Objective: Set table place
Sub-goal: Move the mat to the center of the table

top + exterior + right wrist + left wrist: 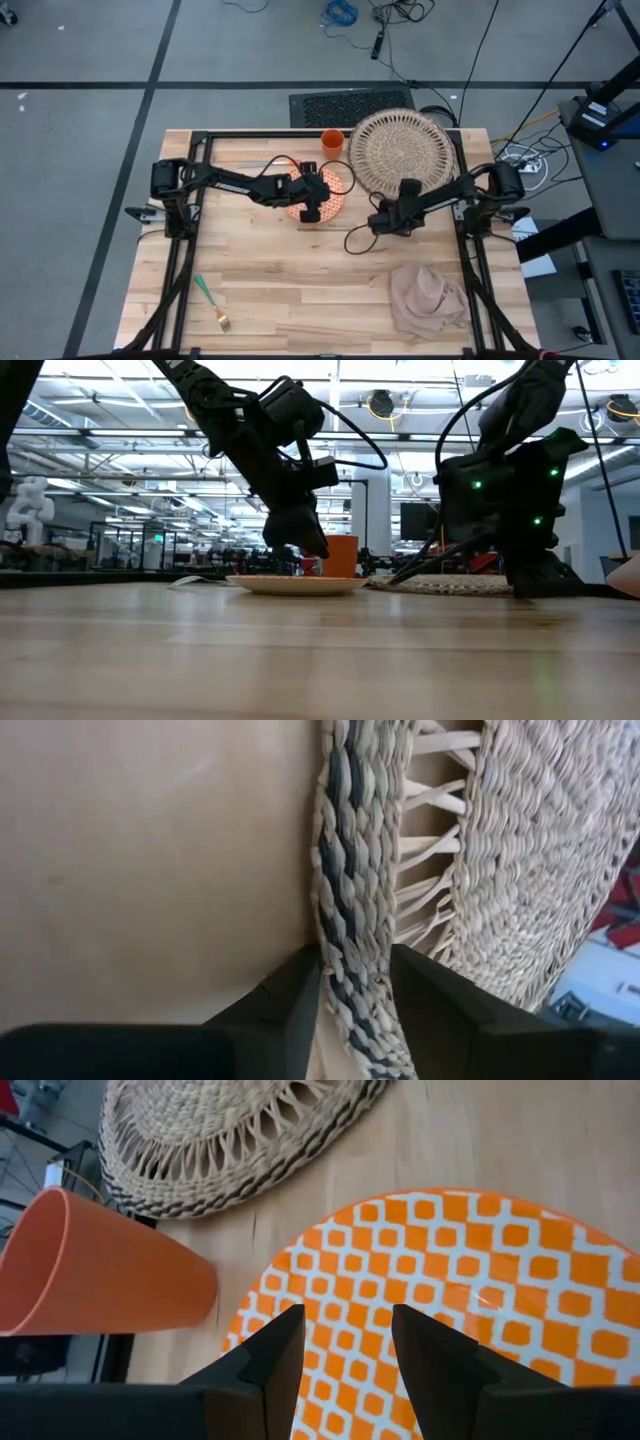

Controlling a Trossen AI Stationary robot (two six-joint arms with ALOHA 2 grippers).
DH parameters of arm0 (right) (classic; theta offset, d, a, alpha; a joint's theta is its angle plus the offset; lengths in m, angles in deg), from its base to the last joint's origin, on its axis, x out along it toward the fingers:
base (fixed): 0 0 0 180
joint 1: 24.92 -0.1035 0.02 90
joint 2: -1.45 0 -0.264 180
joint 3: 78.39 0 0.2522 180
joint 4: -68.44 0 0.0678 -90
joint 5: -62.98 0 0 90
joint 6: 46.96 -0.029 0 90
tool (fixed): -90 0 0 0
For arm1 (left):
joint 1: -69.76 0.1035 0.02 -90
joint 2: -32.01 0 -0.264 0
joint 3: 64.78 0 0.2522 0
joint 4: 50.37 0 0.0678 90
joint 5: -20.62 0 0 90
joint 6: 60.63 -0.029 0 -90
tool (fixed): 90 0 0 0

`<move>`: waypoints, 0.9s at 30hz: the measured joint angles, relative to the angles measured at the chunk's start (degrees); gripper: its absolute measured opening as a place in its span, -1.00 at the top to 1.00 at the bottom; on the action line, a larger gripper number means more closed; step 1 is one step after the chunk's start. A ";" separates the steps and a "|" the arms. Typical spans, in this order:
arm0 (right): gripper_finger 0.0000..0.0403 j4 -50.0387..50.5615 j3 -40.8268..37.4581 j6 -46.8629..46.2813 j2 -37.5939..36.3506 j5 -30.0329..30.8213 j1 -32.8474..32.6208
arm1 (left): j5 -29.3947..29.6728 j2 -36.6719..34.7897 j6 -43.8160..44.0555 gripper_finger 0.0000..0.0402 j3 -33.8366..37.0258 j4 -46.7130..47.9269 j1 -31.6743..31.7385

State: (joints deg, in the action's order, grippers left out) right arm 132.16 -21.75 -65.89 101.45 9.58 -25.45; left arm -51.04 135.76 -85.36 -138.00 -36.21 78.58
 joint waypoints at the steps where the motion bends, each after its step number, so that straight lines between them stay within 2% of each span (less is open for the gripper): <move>1: 0.52 -0.07 -0.03 -0.10 0.03 0.08 0.38 | -0.03 0.00 0.00 0.30 0.00 0.03 -0.06; 4: 0.82 -0.30 -0.15 -0.07 0.18 0.29 0.80 | -0.03 0.00 0.00 0.30 0.00 0.07 -0.49; 6: 0.94 -0.49 -0.19 0.10 0.16 0.27 0.80 | -0.06 0.00 0.00 0.30 0.00 0.08 -0.82; 14: 0.99 0.27 0.53 -0.34 0.20 -1.17 -1.77 | -0.08 -0.08 0.25 0.30 0.00 0.32 -1.44; 20: 1.00 1.35 1.79 -2.67 -2.44 -7.08 -4.52 | -0.10 -0.09 0.24 0.30 0.02 0.35 -1.44; 22: 1.00 2.62 2.71 -4.13 -3.89 -9.03 -5.77 | -0.08 -0.09 0.24 0.30 0.02 0.37 -1.42; 27: 1.00 9.39 7.00 -6.99 -7.84 -9.31 -8.52 | -0.08 -0.09 0.17 0.30 0.02 0.39 -1.40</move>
State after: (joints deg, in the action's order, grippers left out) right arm 141.56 -14.74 -72.87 93.61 0.27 -33.97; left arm -51.12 135.67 -85.18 -137.98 -35.82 77.18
